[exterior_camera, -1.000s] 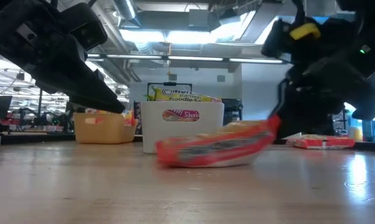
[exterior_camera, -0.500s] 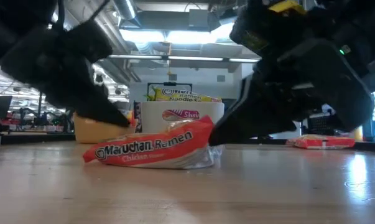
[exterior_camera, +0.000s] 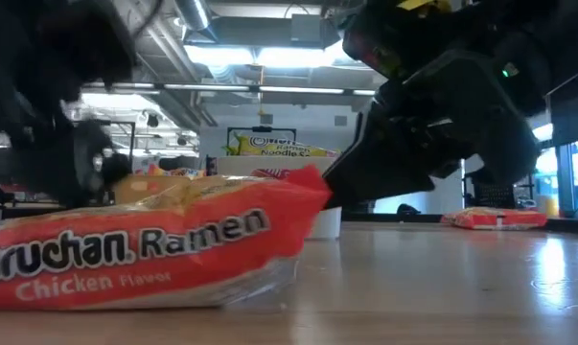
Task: Sort Maruchan noodles
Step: Put the middle orange noodle pack into the yellow bin
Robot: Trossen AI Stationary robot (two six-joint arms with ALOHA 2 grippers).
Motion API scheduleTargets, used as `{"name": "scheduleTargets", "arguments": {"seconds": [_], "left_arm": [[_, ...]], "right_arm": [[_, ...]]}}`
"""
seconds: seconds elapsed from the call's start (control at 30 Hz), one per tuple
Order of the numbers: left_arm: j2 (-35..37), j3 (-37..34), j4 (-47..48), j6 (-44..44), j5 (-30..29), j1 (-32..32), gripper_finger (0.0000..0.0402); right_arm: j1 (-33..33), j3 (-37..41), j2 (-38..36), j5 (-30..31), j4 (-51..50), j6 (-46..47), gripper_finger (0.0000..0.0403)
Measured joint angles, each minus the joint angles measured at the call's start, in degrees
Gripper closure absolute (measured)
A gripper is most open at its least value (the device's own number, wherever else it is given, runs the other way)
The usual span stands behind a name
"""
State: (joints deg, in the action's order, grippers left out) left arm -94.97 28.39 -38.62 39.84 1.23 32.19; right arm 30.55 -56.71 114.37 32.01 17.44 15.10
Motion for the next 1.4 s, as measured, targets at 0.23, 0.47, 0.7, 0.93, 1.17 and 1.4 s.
{"name": "scheduleTargets", "arguments": {"seconds": [0.23,0.47,0.7,0.93,1.17,1.4], "left_arm": [[6.7,0.8,2.8,-13.3,-15.4,-0.2,0.0228],[4.2,0.7,4.5,-12.9,-14.7,-5.2,0.0201],[1.5,0.7,4.1,-10.9,-7.9,-9.3,0.0162],[1.4,0.7,4.3,-8.7,-5.0,-9.9,0.0163],[-3.6,1.2,2.9,-6.8,-3.9,-10.1,0.0165],[-7.3,4.4,2.2,-5.3,3.3,-10.8,0.0165]], "right_arm": [[0.2,0.0,-1.9,-2.0,2.4,0.2,0.0371],[0.2,-0.1,-2.4,-12.3,5.5,3.5,0.0273],[0.7,-0.1,1.3,-19.1,14.5,2.0,0.012],[0.6,-1.6,4.5,-19.6,15.7,-0.3,0.0054],[0.6,-4.0,6.8,-19.1,13.4,-3.4,0.0052],[0.6,-4.5,6.8,-17.5,10.0,-3.5,0.0052]]}}
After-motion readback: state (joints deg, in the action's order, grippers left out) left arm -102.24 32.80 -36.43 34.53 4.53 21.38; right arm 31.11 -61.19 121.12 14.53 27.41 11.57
